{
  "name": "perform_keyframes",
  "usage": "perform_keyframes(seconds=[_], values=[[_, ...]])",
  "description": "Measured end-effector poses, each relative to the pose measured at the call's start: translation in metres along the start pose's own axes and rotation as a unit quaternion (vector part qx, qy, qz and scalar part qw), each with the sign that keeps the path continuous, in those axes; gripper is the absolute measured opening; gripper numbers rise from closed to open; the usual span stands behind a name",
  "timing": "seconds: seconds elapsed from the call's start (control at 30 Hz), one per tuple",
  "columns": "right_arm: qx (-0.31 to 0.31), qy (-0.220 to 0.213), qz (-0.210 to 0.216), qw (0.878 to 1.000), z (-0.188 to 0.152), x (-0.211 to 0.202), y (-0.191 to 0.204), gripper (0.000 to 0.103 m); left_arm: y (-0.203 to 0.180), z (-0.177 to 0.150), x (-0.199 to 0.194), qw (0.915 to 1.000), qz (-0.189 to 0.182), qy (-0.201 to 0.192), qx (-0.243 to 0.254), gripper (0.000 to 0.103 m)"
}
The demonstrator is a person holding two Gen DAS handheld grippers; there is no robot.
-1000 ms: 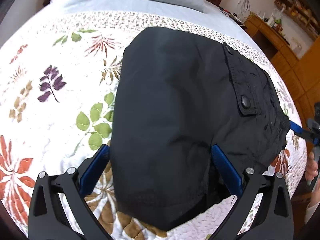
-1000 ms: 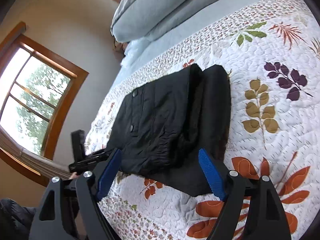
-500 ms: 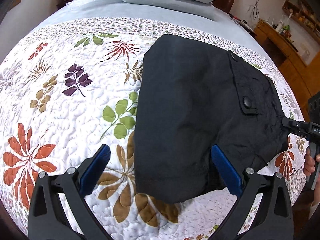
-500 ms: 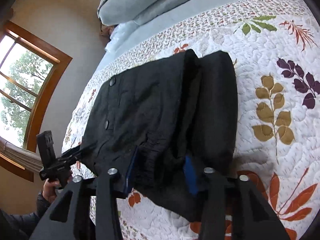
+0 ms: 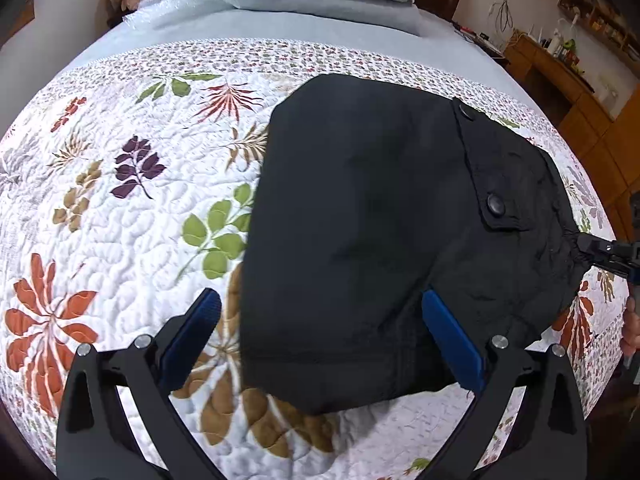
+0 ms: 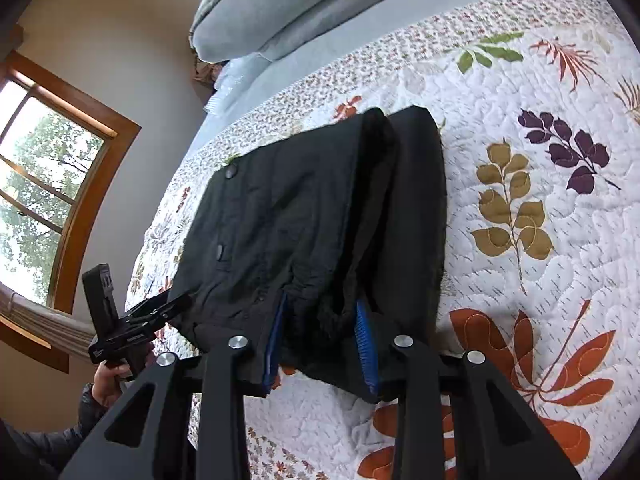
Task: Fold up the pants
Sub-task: 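Open both grippers and lift them away from the folded pants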
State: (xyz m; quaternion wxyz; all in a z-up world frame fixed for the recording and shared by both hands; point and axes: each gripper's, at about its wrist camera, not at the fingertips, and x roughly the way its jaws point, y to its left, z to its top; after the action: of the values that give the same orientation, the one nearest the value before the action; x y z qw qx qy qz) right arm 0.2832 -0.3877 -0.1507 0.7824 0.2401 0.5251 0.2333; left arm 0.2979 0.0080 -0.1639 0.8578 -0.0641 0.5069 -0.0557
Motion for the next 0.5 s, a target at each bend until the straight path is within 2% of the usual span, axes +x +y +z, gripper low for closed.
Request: perform_keyframes(seconds=[0.27, 0.3, 0.37, 0.5], values=[[0.002, -0.002, -0.019, 1.000, -0.001, 0.000, -0.003, 0.037, 0.000, 0.000, -0.001, 1.0000, -0.001, -0.001, -0.001, 0.100], [0.001, -0.010, -0.027, 1.000, -0.002, -0.007, 0.001, 0.041, 0.002, -0.002, -0.003, 1.0000, 0.001, -0.004, -0.001, 0.100], [-0.009, -0.024, -0.039, 0.999, -0.005, -0.017, 0.007, 0.041, 0.006, -0.006, -0.010, 0.9999, 0.005, -0.009, -0.001, 0.100], [-0.035, -0.024, -0.031, 0.999, -0.016, -0.028, 0.027, 0.041, 0.012, -0.013, -0.024, 0.9998, 0.008, -0.016, -0.011, 0.100]])
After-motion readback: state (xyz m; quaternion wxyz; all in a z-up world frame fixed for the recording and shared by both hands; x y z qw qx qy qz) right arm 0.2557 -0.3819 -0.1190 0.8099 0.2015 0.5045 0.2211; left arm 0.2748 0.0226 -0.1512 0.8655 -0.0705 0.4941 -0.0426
